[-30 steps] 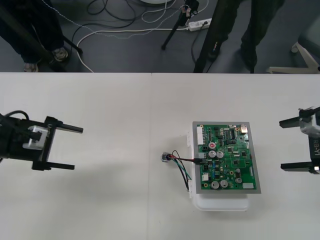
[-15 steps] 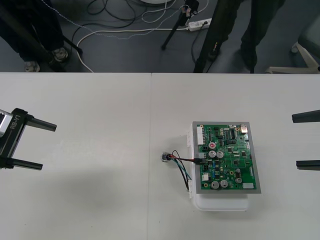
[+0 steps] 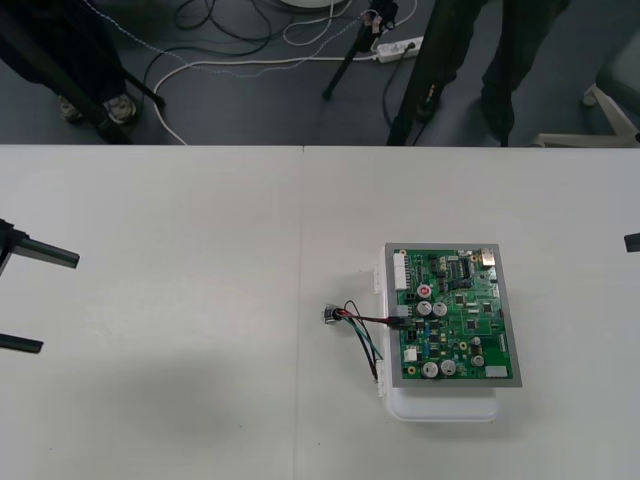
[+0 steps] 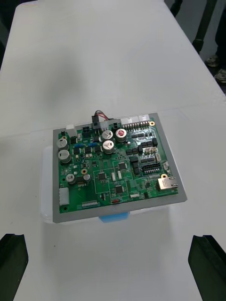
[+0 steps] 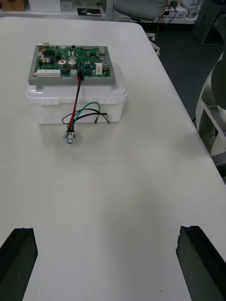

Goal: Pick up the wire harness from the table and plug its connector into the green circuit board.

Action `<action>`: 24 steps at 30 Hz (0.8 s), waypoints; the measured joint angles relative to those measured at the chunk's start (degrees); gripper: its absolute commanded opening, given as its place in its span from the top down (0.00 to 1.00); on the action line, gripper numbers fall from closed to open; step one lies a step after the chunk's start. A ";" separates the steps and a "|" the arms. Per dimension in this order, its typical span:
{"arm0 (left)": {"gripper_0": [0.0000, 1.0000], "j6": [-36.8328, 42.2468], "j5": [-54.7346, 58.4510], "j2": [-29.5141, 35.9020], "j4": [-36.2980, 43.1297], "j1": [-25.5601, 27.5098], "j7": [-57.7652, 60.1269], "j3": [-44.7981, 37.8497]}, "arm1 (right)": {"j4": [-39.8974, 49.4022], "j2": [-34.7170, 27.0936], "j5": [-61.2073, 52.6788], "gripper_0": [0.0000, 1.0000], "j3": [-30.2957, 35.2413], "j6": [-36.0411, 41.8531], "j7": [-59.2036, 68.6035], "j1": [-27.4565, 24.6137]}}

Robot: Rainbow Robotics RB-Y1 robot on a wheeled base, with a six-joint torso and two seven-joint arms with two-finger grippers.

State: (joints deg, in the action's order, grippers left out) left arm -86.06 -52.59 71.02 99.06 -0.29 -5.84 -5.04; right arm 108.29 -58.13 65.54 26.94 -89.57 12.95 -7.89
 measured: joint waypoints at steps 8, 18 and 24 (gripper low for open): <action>0.13 -0.49 0.22 0.07 0.31 1.71 0.01 -1.29 | -2.15 0.00 -1.10 0.00 0.27 -0.01 -6.53 -0.03; 0.13 -0.60 0.24 0.06 0.51 1.82 0.02 -1.29 | -2.16 0.00 -4.52 0.00 0.24 -0.03 -6.82 -1.02; 0.13 -0.66 0.24 0.05 1.35 1.92 0.03 -1.29 | -2.07 -0.01 -5.30 0.00 0.20 -0.03 -6.79 -1.78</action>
State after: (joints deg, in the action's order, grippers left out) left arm -86.71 -52.35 71.06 100.41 1.63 -5.81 -6.33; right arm 106.21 -58.13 60.25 27.14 -89.60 6.17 -9.67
